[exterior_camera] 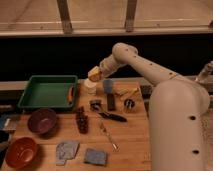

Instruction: Place apple in paper cup

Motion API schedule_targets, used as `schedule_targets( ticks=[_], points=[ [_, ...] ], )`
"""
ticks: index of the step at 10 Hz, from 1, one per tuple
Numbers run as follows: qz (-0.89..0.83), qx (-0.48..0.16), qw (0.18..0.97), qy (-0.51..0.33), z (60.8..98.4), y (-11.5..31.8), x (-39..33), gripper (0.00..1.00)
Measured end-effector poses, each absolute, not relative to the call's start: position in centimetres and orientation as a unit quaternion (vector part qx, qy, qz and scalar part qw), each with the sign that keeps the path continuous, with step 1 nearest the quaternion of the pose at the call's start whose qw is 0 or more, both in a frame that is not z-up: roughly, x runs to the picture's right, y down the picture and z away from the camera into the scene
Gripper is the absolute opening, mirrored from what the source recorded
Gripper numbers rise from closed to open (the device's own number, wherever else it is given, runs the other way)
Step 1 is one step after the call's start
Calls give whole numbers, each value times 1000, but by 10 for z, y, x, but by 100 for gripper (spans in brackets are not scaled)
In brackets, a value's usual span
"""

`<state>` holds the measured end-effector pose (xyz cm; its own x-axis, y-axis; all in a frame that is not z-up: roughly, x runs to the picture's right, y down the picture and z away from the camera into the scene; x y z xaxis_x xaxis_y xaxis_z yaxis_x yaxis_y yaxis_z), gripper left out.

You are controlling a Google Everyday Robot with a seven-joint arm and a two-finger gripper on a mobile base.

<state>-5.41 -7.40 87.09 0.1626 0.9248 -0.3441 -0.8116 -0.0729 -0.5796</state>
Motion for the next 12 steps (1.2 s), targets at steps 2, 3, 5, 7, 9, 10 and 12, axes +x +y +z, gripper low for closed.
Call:
schedule_targets(
  ticks=[2,3,5,7,9,10,12],
  points=[
    [633,-353,686,-65,877,-70,-62,0],
    [629,-352,691,-57,881,-68,-65,0],
    [625,-350,696,-46,887,-65,-67,0],
    [630,-355,690,-42,891,-64,-63,6],
    [629,-361,687,-40,894,-64,-60,23],
    [627,-366,687,-39,897,-63,-62,35],
    [621,-376,687,-38,900,-61,-70,54]
  ],
)
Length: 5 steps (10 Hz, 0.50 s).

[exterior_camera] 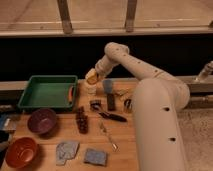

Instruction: Place apple in paper cup

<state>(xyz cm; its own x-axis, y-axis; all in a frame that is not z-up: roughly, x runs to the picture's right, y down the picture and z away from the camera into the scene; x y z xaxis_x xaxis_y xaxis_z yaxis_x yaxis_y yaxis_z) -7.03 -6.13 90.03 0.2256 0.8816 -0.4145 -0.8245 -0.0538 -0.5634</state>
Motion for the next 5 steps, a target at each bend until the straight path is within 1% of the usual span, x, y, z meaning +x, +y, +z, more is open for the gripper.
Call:
schedule_targets(
  ticks=[1,2,5],
  points=[
    [618,-381,687,-37,902,-60,-73,64],
    [615,-385,687,-36,903,-58,-76,70],
    [607,-397,688,-34,904,-53,-81,70]
  ],
)
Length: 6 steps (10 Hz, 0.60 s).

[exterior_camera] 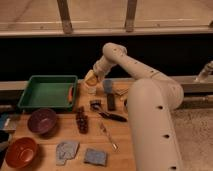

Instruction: Place apple in paper cup

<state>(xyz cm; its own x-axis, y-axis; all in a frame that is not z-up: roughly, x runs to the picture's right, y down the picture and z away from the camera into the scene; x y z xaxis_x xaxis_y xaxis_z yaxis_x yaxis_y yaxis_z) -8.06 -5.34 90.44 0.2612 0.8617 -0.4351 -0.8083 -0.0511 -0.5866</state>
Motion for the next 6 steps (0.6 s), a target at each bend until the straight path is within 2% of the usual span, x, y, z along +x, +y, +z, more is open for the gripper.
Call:
schedule_targets(
  ticks=[6],
  points=[
    [595,-396,698,-40,899,-59,-86,70]
  ],
)
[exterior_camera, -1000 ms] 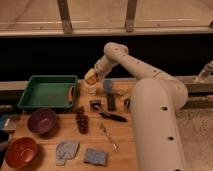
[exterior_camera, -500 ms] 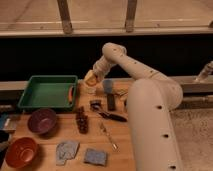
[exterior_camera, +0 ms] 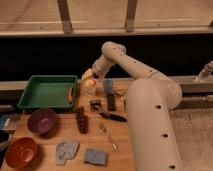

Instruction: Place apple in paper cup

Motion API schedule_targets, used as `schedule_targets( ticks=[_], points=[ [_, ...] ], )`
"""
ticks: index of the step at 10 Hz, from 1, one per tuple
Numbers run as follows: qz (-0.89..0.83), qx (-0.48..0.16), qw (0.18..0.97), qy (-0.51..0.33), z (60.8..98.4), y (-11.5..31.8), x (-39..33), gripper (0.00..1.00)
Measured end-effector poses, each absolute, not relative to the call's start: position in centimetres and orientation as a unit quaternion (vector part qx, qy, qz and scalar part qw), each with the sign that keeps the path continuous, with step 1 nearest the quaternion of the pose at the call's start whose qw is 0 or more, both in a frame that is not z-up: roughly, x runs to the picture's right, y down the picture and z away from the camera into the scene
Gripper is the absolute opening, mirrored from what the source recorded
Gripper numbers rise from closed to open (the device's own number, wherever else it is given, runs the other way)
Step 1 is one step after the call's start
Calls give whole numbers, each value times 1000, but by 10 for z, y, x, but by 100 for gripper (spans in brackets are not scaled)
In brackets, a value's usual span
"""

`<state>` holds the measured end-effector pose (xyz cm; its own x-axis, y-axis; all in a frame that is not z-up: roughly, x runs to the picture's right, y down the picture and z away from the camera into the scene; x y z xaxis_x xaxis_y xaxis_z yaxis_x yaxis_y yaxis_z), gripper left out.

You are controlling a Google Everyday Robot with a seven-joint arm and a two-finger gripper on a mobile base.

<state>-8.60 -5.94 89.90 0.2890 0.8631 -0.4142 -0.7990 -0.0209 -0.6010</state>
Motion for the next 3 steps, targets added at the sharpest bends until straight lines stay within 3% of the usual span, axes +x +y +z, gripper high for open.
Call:
schedule_targets(
  ticks=[3],
  points=[
    [599,-383,701,-52,889,-70,-80,70]
  ],
)
